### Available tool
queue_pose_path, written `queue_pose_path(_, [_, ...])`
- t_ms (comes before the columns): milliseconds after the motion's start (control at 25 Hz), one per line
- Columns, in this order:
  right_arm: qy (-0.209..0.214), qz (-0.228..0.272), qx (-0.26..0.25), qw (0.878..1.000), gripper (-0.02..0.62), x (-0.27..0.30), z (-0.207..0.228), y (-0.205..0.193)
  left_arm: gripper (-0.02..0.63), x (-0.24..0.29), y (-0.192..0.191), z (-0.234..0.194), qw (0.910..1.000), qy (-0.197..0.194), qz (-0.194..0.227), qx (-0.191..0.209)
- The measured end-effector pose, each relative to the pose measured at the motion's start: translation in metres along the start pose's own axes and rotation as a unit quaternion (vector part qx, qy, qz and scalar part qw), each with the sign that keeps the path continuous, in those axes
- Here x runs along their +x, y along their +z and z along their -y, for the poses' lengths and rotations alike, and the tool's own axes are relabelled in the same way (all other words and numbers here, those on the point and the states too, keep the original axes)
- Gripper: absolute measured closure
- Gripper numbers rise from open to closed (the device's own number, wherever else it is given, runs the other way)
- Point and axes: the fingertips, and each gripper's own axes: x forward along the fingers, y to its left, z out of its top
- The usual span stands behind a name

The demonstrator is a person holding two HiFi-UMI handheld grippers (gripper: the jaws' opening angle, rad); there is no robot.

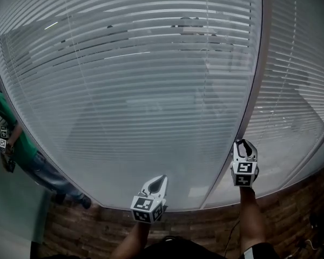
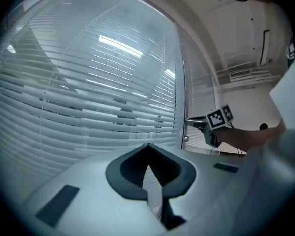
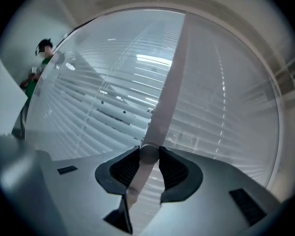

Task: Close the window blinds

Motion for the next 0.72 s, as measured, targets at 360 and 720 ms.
queue_pose_path(360, [-0.013,-0.014,-0.305,0.952,0.468,0.004,-0.014,-0.003,0.611,0.0,0.003,-0.002,0.9999,0.011,-0.003,0.01])
queue_pose_path(720, [-0.015,-0.007,-0.476,0.879,0.468,0.004,-0.02,-0.009,0.611,0.008,-0.007,0.004,0.9998,-0.001,-0.01,0.016])
